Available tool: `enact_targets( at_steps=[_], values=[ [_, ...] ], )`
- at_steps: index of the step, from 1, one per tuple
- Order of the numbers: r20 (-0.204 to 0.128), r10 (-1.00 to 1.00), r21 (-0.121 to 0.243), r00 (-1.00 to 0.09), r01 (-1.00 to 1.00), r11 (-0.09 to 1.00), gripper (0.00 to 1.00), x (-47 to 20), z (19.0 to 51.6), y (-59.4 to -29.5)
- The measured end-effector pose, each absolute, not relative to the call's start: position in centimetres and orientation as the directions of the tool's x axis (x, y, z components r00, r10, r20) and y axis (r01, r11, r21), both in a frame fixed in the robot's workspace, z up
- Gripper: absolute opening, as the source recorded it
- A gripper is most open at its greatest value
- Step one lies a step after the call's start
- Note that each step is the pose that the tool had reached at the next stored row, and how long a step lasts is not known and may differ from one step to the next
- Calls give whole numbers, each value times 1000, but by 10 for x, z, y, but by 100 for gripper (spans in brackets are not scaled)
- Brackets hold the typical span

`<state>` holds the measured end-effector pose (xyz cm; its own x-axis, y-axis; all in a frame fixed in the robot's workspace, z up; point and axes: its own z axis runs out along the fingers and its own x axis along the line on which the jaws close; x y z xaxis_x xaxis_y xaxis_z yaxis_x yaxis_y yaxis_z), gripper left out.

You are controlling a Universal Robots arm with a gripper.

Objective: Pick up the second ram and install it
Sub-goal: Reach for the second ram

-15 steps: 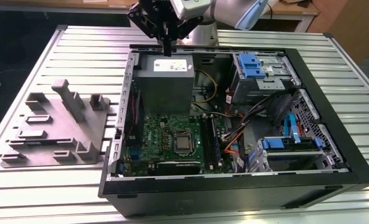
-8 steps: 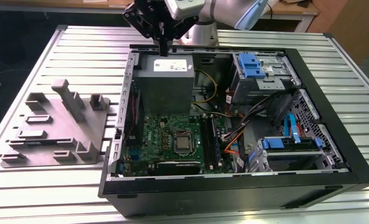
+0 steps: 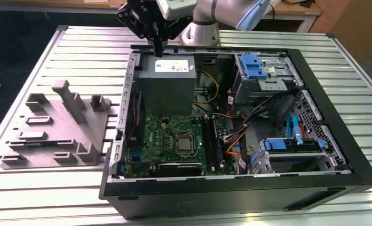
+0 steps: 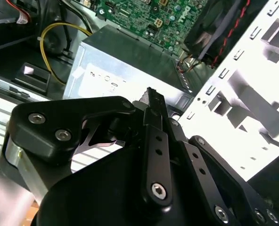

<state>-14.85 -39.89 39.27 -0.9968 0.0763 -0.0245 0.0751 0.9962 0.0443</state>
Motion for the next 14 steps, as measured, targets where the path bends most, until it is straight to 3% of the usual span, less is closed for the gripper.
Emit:
enact_targets(
  at_steps=[14],
  values=[
    [-24, 76, 44, -997, 75, 996, 11, -177, 390, -399]
  ],
)
